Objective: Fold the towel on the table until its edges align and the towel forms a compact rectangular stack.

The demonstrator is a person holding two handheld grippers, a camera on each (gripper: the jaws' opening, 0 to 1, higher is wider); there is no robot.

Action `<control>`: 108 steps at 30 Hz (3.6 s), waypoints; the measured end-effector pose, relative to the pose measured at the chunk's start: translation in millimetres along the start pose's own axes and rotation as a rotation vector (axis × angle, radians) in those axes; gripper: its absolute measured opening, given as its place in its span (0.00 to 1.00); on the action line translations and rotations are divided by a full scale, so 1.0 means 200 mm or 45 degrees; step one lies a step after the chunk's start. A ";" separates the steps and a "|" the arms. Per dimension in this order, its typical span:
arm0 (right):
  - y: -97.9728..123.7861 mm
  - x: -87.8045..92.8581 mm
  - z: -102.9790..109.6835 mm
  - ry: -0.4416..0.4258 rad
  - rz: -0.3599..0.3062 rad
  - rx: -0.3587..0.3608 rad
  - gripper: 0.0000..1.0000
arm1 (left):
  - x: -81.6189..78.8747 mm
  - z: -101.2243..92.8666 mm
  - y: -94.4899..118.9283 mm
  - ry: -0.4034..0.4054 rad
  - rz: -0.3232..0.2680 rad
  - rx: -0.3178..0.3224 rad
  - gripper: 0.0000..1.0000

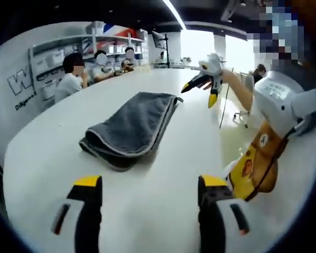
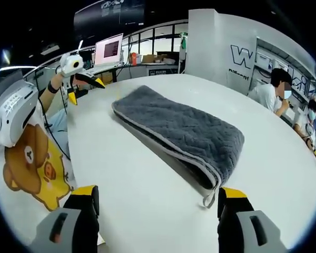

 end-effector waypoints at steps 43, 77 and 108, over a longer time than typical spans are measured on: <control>-0.01 0.04 -0.05 -0.060 0.029 0.022 0.99 | 0.11 0.03 0.03 0.102 0.064 -0.053 0.99; 0.06 0.14 -0.04 -0.080 -0.003 0.053 0.99 | -0.41 0.45 -0.37 0.106 -0.029 0.098 0.70; 0.08 0.11 -0.07 -0.080 -0.020 0.067 0.99 | -0.32 0.68 -0.65 0.521 -0.056 0.316 0.27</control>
Point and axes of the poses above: the point that each gripper's makers call its tool centre point, and the gripper's own axes: y roughly backward along the fingers, z roughly to its left, x roughly out of its underside, the point moved 6 cm from there along y, roughly backward along the fingers, and after that the axes turned 6 degrees about z, right-handed, at the moved point
